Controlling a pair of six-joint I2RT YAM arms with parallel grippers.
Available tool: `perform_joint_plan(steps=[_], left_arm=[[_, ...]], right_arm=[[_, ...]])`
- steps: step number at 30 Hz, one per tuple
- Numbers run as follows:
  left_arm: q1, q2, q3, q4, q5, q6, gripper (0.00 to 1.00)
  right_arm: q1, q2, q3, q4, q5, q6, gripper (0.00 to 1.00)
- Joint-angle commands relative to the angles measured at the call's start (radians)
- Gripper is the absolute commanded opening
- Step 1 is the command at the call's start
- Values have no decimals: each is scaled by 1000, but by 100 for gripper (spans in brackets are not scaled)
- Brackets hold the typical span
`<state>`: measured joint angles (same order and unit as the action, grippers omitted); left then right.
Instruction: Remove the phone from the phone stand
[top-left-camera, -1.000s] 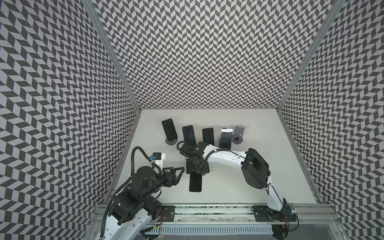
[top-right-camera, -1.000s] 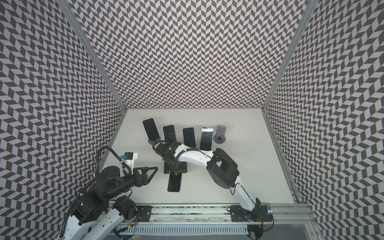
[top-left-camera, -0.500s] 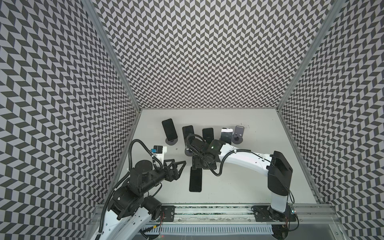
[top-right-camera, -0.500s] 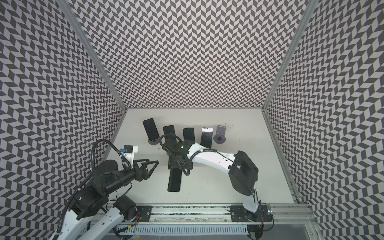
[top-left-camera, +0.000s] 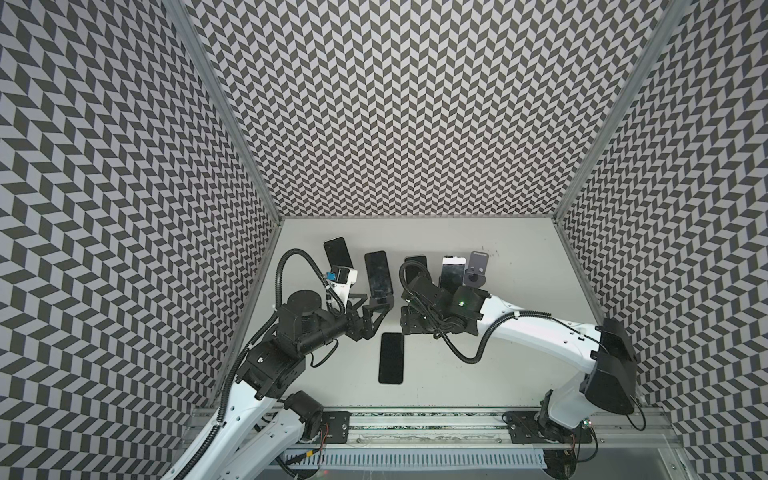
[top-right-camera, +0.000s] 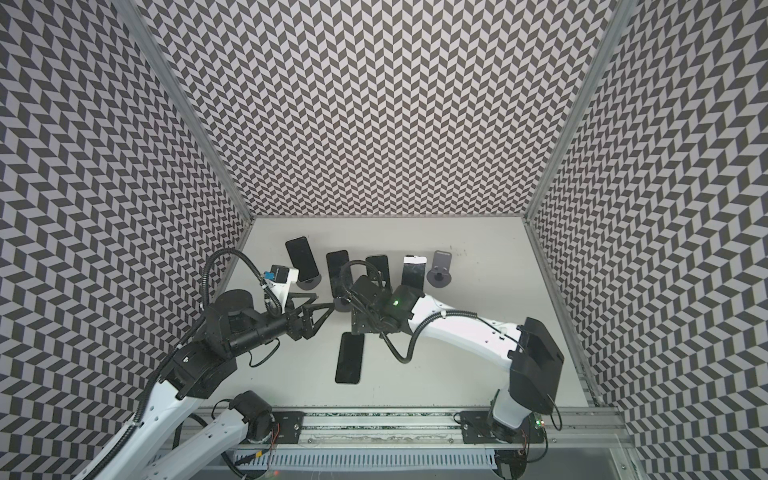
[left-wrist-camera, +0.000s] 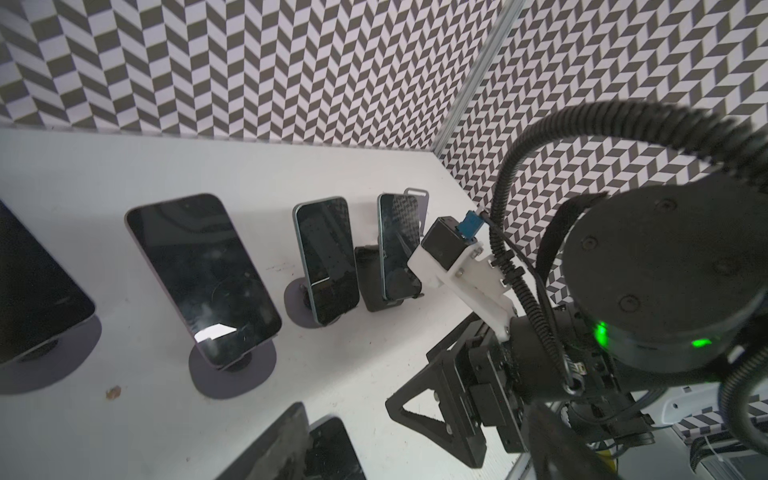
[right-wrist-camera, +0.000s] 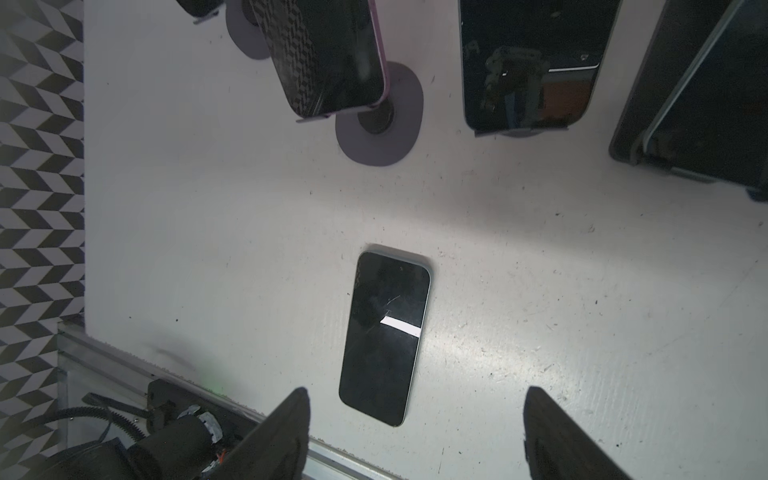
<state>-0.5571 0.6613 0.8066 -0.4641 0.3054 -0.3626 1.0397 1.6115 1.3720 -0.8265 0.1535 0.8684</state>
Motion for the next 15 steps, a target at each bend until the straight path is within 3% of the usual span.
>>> perform_joint_plan(steps=[1,15], left_arm=[[-17,25,38,104,23,50,84],[-17,134,23,275,41,55,83]], right_arm=[[-11,-39,1,36,79,-55,78],[-99,-122,-21,126,210,-230,78]])
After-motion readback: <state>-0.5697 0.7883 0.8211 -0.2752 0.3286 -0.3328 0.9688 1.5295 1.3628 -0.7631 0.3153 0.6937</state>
